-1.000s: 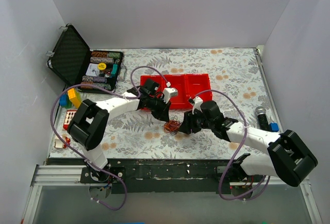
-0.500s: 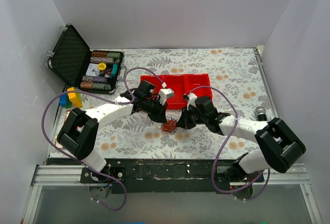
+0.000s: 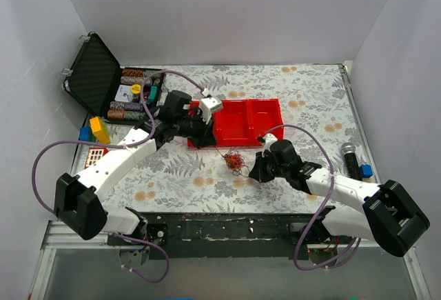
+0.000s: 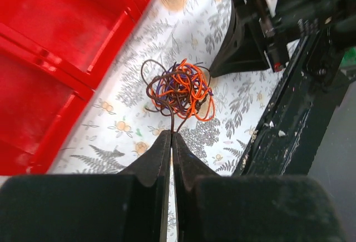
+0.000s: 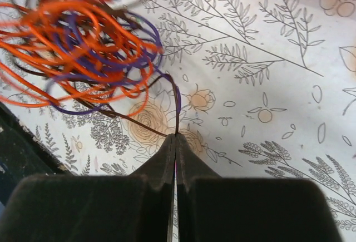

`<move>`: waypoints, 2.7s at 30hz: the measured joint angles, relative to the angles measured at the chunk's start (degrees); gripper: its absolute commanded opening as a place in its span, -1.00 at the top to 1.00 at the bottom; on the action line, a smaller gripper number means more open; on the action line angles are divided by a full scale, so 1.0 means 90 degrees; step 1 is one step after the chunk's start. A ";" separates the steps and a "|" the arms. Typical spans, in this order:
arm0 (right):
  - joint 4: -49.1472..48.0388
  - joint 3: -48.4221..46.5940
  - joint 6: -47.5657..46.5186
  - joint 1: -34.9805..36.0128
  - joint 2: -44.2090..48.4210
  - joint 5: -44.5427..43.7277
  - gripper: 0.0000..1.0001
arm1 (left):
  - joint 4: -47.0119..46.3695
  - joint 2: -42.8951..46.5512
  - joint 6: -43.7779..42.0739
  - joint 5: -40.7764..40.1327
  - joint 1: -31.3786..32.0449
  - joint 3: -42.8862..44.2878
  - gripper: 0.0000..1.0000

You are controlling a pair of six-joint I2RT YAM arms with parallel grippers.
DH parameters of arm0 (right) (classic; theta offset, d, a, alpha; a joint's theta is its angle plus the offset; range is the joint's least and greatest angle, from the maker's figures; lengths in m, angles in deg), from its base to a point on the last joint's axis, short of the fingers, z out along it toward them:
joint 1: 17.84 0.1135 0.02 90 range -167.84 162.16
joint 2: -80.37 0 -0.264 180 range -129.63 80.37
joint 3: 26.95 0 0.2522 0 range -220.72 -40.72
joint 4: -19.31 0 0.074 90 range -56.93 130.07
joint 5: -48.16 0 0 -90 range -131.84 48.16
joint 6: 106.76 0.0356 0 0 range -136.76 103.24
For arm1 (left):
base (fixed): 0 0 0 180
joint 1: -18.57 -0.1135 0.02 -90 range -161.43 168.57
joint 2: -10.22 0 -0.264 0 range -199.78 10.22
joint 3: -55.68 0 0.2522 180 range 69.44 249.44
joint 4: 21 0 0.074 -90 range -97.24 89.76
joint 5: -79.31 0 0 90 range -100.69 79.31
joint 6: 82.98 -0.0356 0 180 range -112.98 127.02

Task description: Untangle the cables

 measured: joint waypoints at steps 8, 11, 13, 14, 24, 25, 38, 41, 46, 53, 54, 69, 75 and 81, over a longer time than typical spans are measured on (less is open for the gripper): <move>0.0656 0.0087 0.0134 0.0000 0.0015 -0.0741 0.97 | 0.0554 0.0418 -0.0085 -0.0515 -0.0364 0.1372 1.00; 0.0784 0.0107 0.0262 -0.0002 0.0041 -0.0991 0.97 | 0.0483 0.0765 -0.0058 -0.0855 -0.0374 0.1717 1.00; 0.0826 0.0104 0.0299 0.0005 0.0078 -0.1107 0.97 | 0.0423 0.1093 0.0000 -0.0991 -0.0376 0.1984 1.00; 0.0855 0.0107 0.0306 0.0005 0.0107 -0.1149 0.97 | 0.0396 0.1209 0.0024 -0.0988 -0.0381 0.2130 1.00; 0.1015 -0.0233 0.0090 0.0010 0.0996 -0.0823 0.49 | 0.0211 0.1795 0.0323 -0.0112 -0.0381 0.2098 1.00; 0.0906 -0.0299 0.0068 0.0010 0.1098 -0.0709 0.37 | 0.0160 0.1836 0.0335 0.0032 -0.0381 0.1870 1.00; 0.0228 -0.0500 -0.0138 0.0010 0.1345 0.0243 0.13 | -0.0236 0.1814 -0.0002 0.0911 -0.0340 -0.0607 1.00; -0.0153 -0.0299 -0.0265 0.0010 0.1222 0.0359 0.04 | -0.0321 0.1843 -0.0143 0.0935 -0.0318 -0.0874 1.00; -0.0743 0.0085 -0.0527 0.0024 0.0964 0.0636 0.03 | -0.0590 0.2076 -0.0206 0.0986 -0.0311 -0.1299 1.00; -0.1421 0.0092 -0.0753 0.0153 0.0639 0.1166 -0.57 | -0.1088 0.2266 -0.0165 0.1015 -0.0301 -0.1746 1.00; -0.1486 0.0092 -0.0780 0.0175 0.0539 0.1256 -0.58 | -0.1141 0.2276 -0.0160 0.0998 -0.0301 -0.1846 1.00; -0.2174 -0.0265 -0.0947 0.0726 -0.0695 0.1953 -0.49 | -0.1770 0.2846 0.0219 0.0345 -0.0301 -0.2878 1.00; -0.2620 -0.0697 -0.0950 0.0879 -0.1379 0.2174 -0.43 | -0.1931 0.3092 0.0413 0.0083 -0.0301 -0.2951 1.00; -0.2868 -0.0896 -0.0947 0.1005 -0.1889 0.2297 -0.37 | -0.1940 0.3160 0.0549 -0.0073 -0.0301 -0.3050 1.00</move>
